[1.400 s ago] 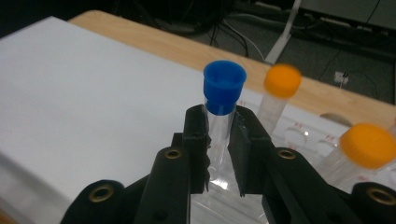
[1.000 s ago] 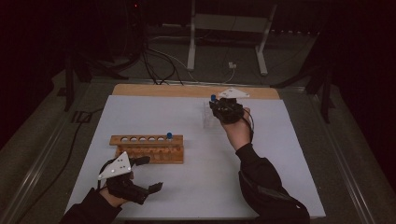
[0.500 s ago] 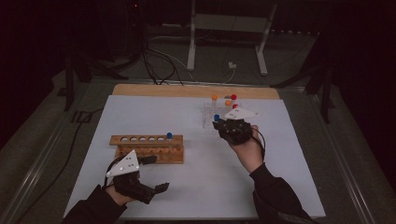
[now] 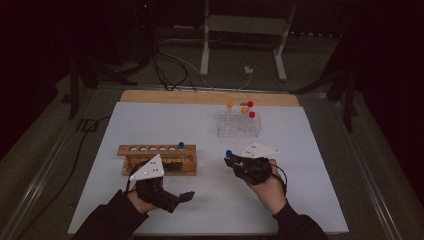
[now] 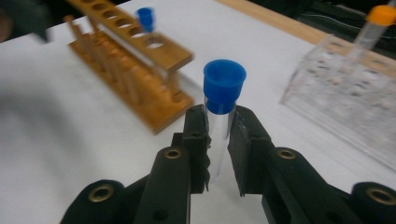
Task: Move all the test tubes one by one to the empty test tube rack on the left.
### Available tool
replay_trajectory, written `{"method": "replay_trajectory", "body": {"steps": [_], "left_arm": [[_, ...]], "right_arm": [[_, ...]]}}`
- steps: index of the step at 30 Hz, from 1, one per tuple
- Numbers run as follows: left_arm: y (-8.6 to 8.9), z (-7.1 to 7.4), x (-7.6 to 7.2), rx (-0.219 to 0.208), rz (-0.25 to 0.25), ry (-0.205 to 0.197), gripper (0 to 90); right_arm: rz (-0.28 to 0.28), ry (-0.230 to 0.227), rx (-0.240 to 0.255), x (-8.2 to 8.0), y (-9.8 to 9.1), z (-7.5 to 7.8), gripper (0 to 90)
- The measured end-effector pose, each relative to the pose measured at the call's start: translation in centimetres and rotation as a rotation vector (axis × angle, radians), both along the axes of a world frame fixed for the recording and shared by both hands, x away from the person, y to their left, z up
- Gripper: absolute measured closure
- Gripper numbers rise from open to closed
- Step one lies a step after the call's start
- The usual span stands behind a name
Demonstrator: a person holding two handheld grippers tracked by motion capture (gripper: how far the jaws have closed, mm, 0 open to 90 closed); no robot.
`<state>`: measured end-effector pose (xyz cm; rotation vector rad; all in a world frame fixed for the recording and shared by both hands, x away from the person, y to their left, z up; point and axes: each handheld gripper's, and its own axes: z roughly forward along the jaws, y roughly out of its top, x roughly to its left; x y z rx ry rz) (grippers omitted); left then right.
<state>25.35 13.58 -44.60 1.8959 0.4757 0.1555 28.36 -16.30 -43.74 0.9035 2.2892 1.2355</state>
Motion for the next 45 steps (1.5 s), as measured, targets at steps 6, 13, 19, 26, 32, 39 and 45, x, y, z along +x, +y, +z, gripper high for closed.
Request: {"method": "replay_trajectory", "body": {"steps": [6,13,19,26,32,39,45], "left_arm": [[-1.0,1.3,0.7,-0.017,-0.014,-0.014,4.0],[-2.3,2.6,1.7,-0.024,-0.018,-0.029,7.7],[-3.7,2.9,2.5,-0.018,-0.017,-0.036,20.6],[-5.3,2.5,3.0,-0.007,-0.020,-0.027,39.3],[-6.3,2.3,3.2,0.014,-0.028,-0.027,53.3],[-6.6,1.9,3.2,0.036,-0.033,-0.039,64.8],[-6.8,1.9,3.2,0.046,-0.033,-0.045,75.0]], "right_arm": [[0.054,0.013,0.009,-1.5,1.0,-0.6,76.5],[0.098,0.021,0.006,-2.1,2.0,-0.9,76.5],[0.116,0.013,0.009,-2.6,2.3,-0.7,76.5],[0.119,0.002,0.011,-2.7,2.1,-0.5,76.5],[0.117,0.002,0.014,-2.7,2.0,-0.4,76.6],[0.110,-0.002,0.018,-2.7,1.8,-0.2,76.5],[0.107,-0.002,0.020,-2.7,1.7,-0.2,76.6]]}}
